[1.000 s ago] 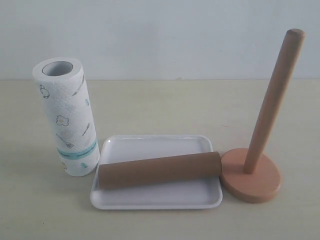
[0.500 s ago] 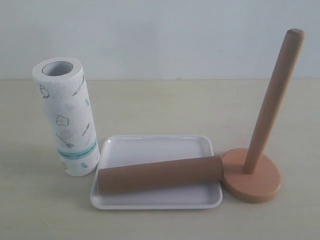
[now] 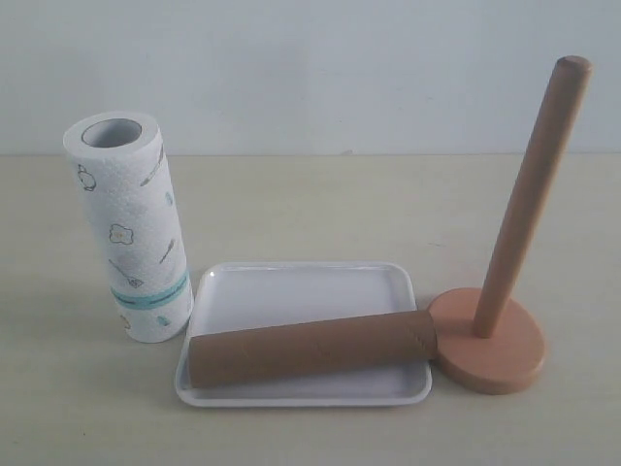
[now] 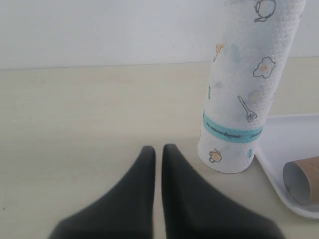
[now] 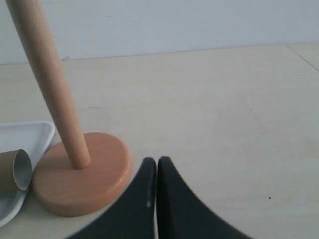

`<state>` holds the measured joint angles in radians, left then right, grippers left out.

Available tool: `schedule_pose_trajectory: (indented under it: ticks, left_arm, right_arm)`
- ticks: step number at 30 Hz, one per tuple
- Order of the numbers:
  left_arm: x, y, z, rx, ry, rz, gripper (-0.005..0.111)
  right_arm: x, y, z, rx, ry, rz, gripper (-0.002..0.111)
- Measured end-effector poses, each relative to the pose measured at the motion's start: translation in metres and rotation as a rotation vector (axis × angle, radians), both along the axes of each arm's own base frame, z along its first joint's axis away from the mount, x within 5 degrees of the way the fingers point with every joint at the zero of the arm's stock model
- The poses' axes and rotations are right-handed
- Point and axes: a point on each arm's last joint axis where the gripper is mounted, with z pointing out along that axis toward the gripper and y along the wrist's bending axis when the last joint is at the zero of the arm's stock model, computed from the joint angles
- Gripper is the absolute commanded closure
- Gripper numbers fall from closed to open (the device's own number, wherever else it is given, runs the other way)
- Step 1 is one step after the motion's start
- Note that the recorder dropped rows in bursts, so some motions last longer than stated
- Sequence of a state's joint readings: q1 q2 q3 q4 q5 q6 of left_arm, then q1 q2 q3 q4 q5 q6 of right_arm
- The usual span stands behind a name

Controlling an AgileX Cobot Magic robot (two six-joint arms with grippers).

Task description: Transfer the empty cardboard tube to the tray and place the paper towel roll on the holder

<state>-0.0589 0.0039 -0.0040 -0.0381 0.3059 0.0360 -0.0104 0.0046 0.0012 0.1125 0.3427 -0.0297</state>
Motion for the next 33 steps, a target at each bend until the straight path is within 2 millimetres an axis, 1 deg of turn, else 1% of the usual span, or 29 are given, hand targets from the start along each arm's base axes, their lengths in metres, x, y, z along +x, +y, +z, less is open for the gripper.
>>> schedule_pose_trajectory:
  ticks: [10,13,15,16,17,18,19,20,21,23,25,28,31,33]
  left_arm:
    - [0.0,0.0,0.0,0.0,-0.005,0.0,0.102]
    - [0.001,0.0,0.006,-0.005,-0.072,0.003,0.102]
    - [0.002,0.0,0.016,-0.011,-0.178,0.007,0.102]
    - [0.001,0.001,0.032,-0.023,-0.367,0.014,0.102]
    - [-0.001,0.002,0.042,-0.03,-0.479,0.018,0.102]
    - [-0.006,0.003,0.058,-0.049,-0.662,0.029,0.102]
    - [-0.01,0.005,0.066,-0.069,-0.74,0.041,0.102]
    - [-0.011,0.007,0.072,-0.093,-0.759,0.06,0.102]
    - [-0.009,0.008,0.079,-0.104,-0.747,0.076,0.102]
    - [0.007,0.008,0.084,-0.102,-0.61,0.085,0.102]
    - [0.028,0.006,0.076,-0.1,-0.436,0.083,0.102]
    - [0.051,0.004,0.059,-0.083,-0.25,0.087,0.102]
    - [0.06,0.005,0.057,-0.076,-0.246,0.102,0.102]
    - [0.062,0.006,0.059,-0.129,-0.27,0.114,0.102]
  right_arm:
    - [0.0,0.0,-0.001,0.0,0.008,0.001,0.108]
    - [0.0,0.0,-0.001,0.0,0.01,0.001,0.108]
    - [0.0,0.0,-0.001,0.0,0.01,0.001,0.108]
    - [0.0,0.0,-0.001,0.0,0.01,0.001,0.108]
    - [0.0,0.0,-0.001,0.0,0.01,0.001,0.108]
    - [0.0,0.0,-0.001,0.0,0.01,0.001,0.108]
    - [0.0,0.0,-0.001,0.0,0.01,0.001,0.108]
    - [0.0,0.0,-0.001,0.002,0.01,0.001,0.108]
    - [0.0,0.0,-0.001,0.002,0.01,0.001,0.108]
    - [0.0,0.0,-0.001,0.002,0.01,0.001,0.108]
    - [0.0,0.0,-0.001,0.004,0.01,0.001,0.108]
    - [0.0,0.0,-0.001,0.006,0.01,0.0,0.108]
    - [0.0,0.0,-0.001,0.006,0.01,0.0,0.108]
    - [0.0,0.0,-0.001,0.006,0.01,0.0,0.108]
